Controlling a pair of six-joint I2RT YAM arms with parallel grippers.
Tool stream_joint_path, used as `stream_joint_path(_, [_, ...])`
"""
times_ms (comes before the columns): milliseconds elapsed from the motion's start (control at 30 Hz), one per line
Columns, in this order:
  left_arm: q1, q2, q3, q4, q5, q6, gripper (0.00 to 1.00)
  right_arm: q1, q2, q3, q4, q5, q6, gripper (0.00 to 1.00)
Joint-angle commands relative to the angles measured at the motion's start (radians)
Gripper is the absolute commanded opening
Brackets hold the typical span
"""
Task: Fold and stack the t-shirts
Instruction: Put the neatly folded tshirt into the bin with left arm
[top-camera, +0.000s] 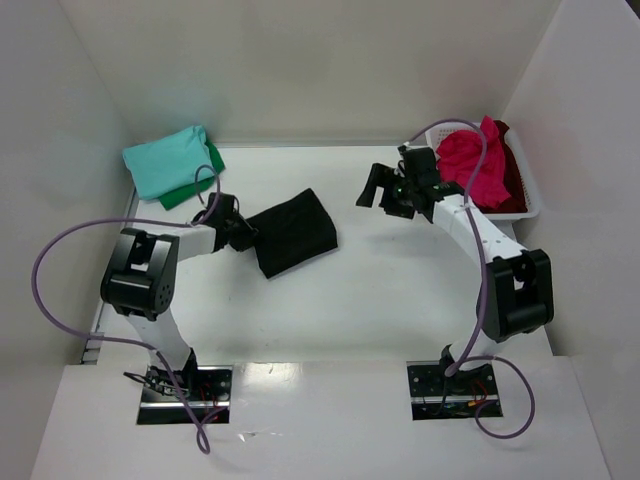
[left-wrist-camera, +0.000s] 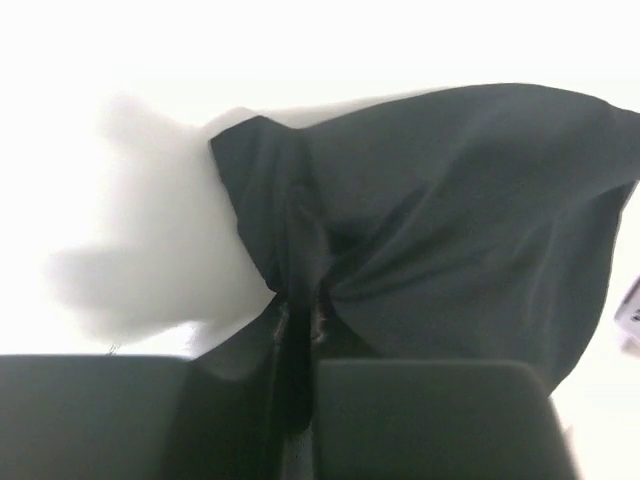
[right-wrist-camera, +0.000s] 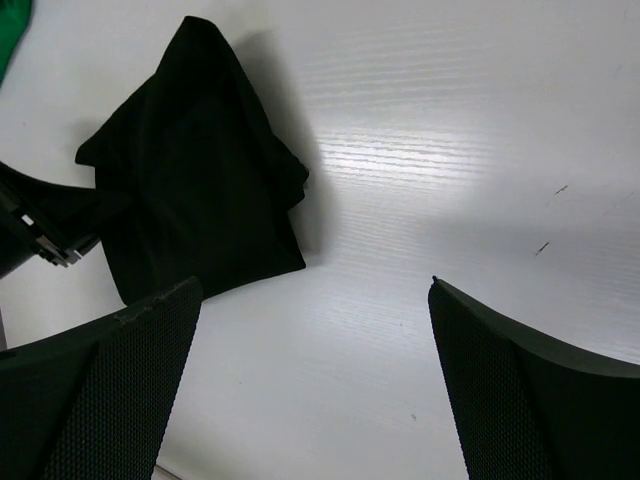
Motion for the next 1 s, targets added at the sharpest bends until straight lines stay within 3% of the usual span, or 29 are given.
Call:
stream_joint_path(0, [-0.005, 0.058, 0.064, -0.074, -0.039, 0.068, 0.06, -0.003, -0.065, -0.015, 0.02, 0.0, 0.018, 0.99])
stream_joint_path(33, [-0.005, 0.058, 0.084, -0.088, -0.055, 0.077, 0.0, -0.003, -0.065, -0.015, 0.009, 0.0, 0.018, 0.99])
stream_joint_path(200, [0.024, 0.107, 0.233, -0.137, -0.035, 0.224, 0.0, -0.012, -0.095, -0.004, -0.013, 0.0, 0.018, 0.99])
stream_joint_path(433, [0.144, 0.242, 0.622, -0.28, -0.036, 0.487, 0.0, -0.064, -0.156, -0.004, -0.013, -0.029, 0.029, 0.99])
stream_joint_path(633, [0.245, 0.346, 0.793, -0.271, 0.016, 0.517, 0.0, -0.064, -0.196, -0.004, -0.004, -0.029, 0.038, 0.99])
stream_joint_path(967, [0.359, 0.614, 1.339, -0.364, 0.106, 0.525, 0.0, -0.073, -0.194, -0.043, 0.062, -0.026, 0.12, 0.99])
